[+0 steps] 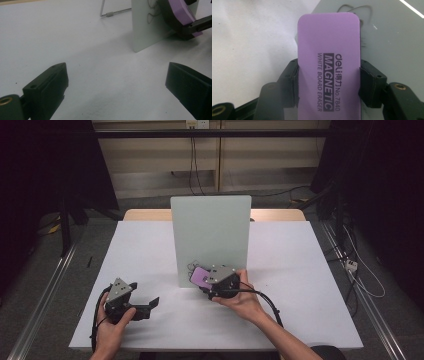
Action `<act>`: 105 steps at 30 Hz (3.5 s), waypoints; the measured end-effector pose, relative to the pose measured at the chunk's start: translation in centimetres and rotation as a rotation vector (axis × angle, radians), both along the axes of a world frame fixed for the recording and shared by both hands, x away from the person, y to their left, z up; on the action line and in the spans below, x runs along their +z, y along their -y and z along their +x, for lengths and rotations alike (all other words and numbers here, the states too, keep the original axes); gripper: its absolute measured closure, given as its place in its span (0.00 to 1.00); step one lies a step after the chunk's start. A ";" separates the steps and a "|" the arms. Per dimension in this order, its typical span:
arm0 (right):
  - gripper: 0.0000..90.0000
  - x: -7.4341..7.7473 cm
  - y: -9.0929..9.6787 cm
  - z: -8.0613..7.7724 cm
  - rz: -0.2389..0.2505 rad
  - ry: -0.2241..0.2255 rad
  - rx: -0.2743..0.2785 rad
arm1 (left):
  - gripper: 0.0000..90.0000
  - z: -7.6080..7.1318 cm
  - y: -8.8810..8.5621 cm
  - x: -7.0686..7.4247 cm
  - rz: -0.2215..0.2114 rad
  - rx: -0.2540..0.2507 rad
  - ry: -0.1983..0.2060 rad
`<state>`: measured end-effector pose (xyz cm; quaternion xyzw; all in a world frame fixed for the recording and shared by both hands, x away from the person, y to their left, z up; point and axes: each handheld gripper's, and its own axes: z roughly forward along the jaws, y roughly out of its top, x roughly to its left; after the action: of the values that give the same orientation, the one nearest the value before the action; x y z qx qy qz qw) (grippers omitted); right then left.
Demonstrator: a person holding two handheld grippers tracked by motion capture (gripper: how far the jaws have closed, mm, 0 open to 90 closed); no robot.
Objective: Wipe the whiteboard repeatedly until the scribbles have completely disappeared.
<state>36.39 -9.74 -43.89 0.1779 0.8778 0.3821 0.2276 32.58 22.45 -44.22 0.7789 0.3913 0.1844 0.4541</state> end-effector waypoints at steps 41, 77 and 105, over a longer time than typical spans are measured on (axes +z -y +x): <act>0.46 1.1 -0.3 0.4 0.015 0.036 -0.005 | 0.05 0.1 -0.1 0.0 0.006 -0.001 -0.002; 0.47 3.0 -0.9 1.2 0.065 0.009 -0.065 | 0.05 0.1 0.0 -0.1 0.013 -0.002 -0.007; 0.47 2.5 -1.4 1.9 0.061 -0.097 0.007 | 0.05 0.1 -0.1 -0.1 0.006 0.001 -0.006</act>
<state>38.33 -8.36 -41.36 0.1998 0.8765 0.4004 0.1777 32.68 22.50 -44.28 0.7805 0.3926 0.1837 0.4505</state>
